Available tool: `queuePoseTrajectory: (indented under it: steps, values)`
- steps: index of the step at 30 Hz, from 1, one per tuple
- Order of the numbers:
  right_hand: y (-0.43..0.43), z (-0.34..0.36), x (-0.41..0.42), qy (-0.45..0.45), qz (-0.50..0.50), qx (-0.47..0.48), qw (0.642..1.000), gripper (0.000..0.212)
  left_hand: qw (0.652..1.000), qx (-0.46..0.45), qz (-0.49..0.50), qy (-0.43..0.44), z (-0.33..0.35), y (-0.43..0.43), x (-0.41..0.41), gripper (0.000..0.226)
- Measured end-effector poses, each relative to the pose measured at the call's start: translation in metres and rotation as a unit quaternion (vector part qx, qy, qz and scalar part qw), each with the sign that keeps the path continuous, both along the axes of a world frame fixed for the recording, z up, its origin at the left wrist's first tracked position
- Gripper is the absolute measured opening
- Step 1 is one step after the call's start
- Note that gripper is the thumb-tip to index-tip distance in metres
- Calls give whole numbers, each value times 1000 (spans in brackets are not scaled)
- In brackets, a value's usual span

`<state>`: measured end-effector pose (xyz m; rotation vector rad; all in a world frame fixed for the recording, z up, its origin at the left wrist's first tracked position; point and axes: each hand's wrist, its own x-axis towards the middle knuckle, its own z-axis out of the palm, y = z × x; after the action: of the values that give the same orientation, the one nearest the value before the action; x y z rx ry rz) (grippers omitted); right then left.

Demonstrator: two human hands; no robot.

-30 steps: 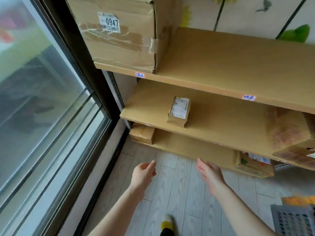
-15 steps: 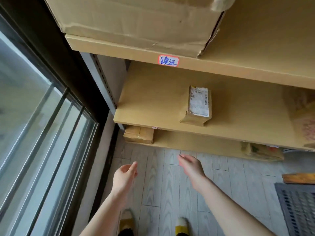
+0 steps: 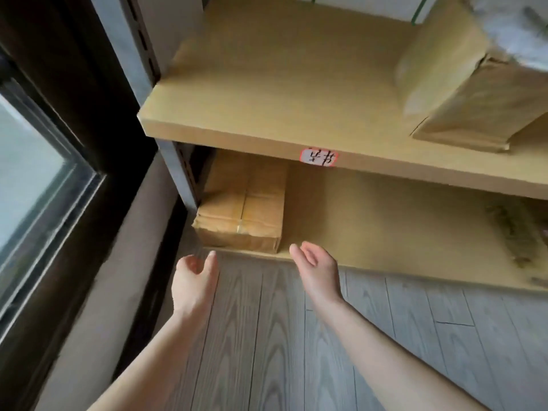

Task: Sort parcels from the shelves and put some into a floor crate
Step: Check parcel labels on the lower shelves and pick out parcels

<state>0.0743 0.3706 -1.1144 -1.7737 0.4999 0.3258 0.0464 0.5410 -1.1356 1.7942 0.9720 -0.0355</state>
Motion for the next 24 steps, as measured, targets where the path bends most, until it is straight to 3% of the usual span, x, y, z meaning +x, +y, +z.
queuePoseTrajectory:
  steps: [2, 6, 11, 24]
  values:
    - [6, -29, 19, -33, -2, 10, 999, 19, 999, -3, -5, -35, -33, 3, 15, 66]
    - [19, -68, 51, -55, -27, 40, 997, 61, 992, -17, -20, -124, -79, 3, 40, 76]
    - [22, -94, 65, -47, -3, 58, 997, 65, 977, -22, 4, -211, -110, -2, 53, 74]
    - [28, -103, 59, -36, 6, 43, 998, 66, 979, -29, -1, -200, -110, 11, 57, 74]
